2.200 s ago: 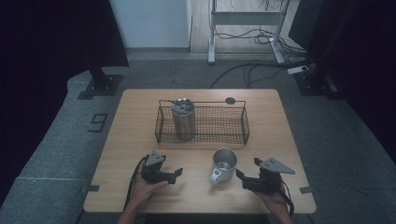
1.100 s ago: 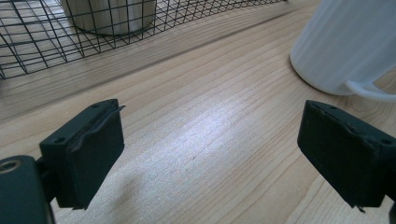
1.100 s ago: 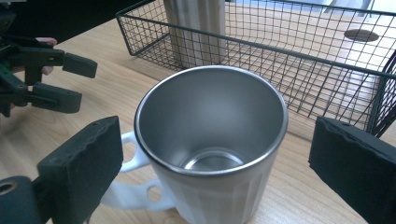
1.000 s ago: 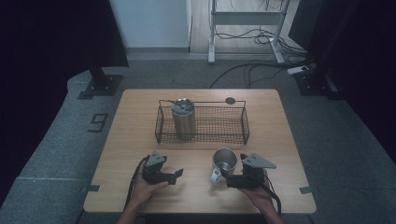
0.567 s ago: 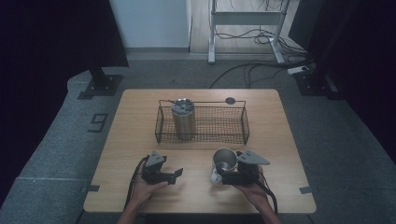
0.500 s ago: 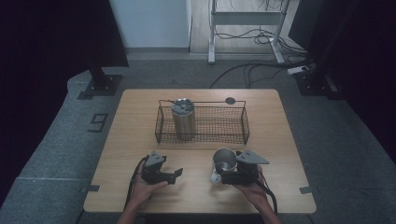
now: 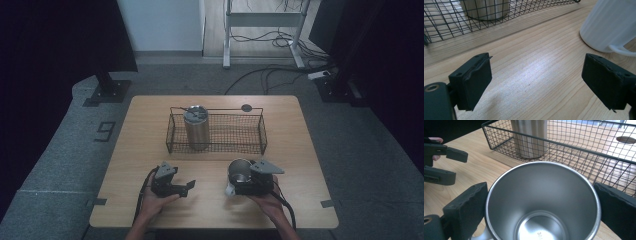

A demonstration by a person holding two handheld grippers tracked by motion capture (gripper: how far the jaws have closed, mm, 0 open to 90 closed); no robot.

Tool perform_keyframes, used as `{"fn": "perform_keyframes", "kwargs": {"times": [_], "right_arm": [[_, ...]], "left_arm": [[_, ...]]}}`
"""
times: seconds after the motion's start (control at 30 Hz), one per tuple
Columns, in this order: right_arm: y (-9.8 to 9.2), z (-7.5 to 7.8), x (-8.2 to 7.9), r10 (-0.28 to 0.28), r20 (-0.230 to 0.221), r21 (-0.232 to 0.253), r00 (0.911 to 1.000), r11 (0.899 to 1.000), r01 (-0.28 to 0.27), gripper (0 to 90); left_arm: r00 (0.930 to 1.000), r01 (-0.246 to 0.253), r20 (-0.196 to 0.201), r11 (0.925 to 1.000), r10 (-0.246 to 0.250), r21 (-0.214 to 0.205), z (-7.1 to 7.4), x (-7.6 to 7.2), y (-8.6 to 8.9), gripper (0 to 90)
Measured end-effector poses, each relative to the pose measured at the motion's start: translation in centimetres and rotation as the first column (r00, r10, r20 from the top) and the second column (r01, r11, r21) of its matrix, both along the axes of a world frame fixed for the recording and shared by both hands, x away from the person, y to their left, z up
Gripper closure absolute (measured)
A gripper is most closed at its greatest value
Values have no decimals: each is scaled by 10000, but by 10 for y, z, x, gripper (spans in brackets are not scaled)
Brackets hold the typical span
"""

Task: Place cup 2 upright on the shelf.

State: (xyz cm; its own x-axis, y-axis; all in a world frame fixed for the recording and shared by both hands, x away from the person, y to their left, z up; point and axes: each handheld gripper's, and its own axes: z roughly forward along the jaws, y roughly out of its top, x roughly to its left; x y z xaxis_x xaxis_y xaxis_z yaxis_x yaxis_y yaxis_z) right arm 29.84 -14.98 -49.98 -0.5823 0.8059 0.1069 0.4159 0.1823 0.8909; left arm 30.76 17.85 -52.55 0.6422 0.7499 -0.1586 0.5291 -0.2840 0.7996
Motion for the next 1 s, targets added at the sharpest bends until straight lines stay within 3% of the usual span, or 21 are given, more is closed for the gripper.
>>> {"fn": "perform_keyframes", "kwargs": {"times": [0.17, 0.23, 0.47, 1.0], "right_arm": [[-1, -2, 0, 107, -8, 133, 9999, 9999, -107, 44], [-1, -3, 1, 130, -8, 176, 9999, 9998, -129, 46], [-2, -3, 1, 252, 22, 174, 9997, 9995, -253, 51], [-2, -3, -1, -6, 327, 86, 9995, 10000, 3, 57]], "left_arm": [[9999, 55, -83, 9999, -56, -138, 0, 0, 0, 95], [10000, -12, 0, 10000, 12, 36, 0, -1, -1, 95], [10000, -22, -22, 10000, 22, 60, 0, -1, -1, 95], [9999, -145, 0, 9999, 145, 59, 0, 0, 1, 95]]}}
